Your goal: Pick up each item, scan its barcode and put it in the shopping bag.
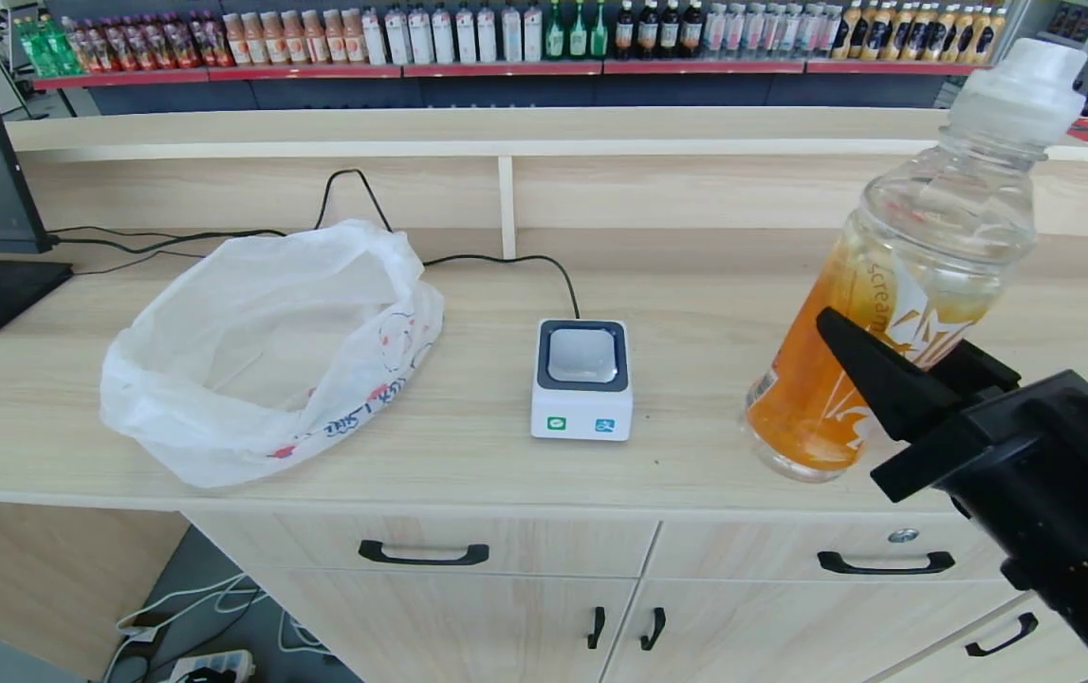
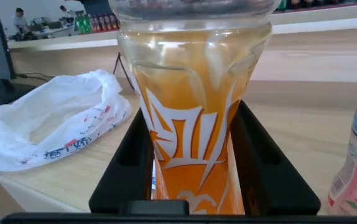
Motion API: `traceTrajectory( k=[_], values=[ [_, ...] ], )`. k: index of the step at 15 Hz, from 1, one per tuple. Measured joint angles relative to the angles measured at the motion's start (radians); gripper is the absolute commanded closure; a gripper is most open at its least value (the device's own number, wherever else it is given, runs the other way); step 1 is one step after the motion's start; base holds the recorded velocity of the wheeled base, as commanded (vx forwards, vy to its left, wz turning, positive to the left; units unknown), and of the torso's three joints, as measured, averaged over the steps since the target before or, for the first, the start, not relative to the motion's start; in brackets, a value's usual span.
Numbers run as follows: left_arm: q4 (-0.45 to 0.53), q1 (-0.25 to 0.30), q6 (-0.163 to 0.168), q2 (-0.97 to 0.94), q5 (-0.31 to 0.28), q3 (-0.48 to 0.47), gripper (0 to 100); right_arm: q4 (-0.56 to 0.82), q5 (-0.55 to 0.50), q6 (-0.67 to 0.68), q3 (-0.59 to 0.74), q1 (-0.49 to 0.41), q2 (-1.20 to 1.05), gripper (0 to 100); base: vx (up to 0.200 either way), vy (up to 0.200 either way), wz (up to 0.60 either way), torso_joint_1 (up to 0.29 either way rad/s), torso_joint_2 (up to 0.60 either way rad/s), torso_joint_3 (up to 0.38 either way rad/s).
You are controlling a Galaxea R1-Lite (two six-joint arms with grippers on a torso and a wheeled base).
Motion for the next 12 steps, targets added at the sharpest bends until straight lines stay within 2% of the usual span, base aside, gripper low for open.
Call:
traceTrajectory(
  k=[4,7,12],
  values=[
    [0.0,0.0,0.0,0.0,0.0,0.0,100,0.001,0.134,0.104,0.009,0.001,-0.026,100,0.0,0.0,0.0,0.0,0.0,0.0],
    [0.0,0.0,0.0,0.0,0.0,0.0,100,0.0,0.222,0.249,0.014,-0.001,-0.037,100,0.0,0.0,0.0,0.0,0.0,0.0],
    [0.0,0.0,0.0,0.0,0.0,0.0,100,0.0,0.311,0.426,0.049,-0.011,-0.076,100,0.0,0.0,0.0,0.0,0.0,0.0]
  ],
)
